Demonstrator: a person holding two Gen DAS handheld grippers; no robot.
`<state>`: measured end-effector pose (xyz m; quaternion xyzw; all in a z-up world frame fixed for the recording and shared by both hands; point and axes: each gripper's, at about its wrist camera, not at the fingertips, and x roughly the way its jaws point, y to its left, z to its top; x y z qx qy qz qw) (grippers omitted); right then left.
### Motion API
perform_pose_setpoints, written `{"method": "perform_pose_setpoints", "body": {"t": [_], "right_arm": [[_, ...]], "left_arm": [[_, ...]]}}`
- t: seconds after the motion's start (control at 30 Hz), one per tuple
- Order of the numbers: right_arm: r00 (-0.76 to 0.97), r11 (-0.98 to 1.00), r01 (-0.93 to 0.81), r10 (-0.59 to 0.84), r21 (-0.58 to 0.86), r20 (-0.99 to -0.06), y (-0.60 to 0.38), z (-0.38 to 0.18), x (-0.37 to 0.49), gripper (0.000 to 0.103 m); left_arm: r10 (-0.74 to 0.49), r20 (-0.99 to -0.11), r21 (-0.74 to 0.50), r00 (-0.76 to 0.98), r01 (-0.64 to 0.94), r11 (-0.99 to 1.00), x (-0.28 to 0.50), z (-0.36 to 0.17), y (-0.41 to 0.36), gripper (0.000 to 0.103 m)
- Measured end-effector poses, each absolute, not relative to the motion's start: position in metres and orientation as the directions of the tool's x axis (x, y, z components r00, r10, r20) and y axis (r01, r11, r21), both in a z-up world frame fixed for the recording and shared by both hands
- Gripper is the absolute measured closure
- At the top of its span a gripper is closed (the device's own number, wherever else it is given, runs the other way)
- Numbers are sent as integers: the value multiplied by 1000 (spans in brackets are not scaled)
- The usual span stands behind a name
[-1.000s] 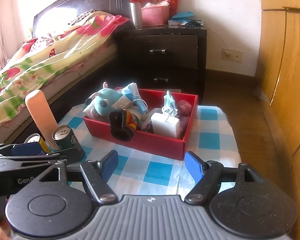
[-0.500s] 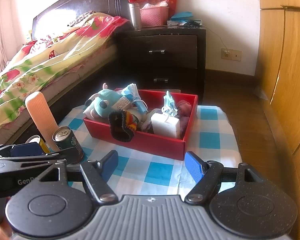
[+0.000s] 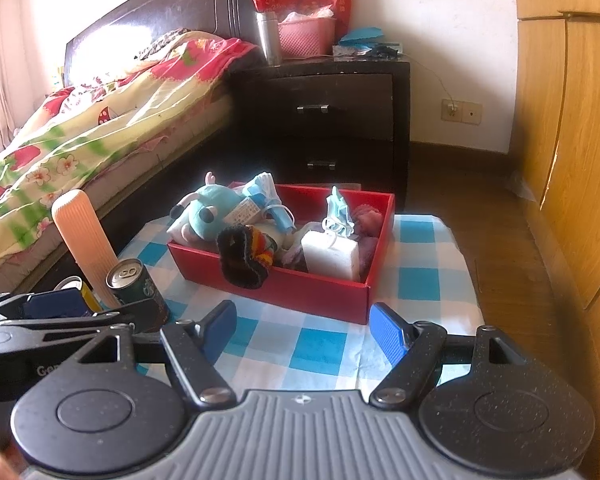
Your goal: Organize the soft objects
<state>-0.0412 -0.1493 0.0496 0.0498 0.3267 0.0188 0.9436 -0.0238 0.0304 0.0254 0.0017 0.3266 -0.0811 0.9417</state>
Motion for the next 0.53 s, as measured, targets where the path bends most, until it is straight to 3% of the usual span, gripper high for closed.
{"method": "perform_pose_setpoints", "body": {"t": [0.23, 0.43, 0.53], "right_arm": [[790, 994, -6, 73, 110, -609, -150, 50, -43, 51], [791, 994, -5, 71, 109, -608, -149, 50, -42, 51], [793, 995, 2, 60, 102, -606, -151, 51, -43, 50]], "left_arm": [[-176, -608, -84, 774, 159, 984, -24, 24, 34, 22], [-165, -575, -43, 801, 172, 984, -27, 25, 31, 22], [-161, -582, -33, 797, 175, 984, -26, 24, 30, 12]]}}
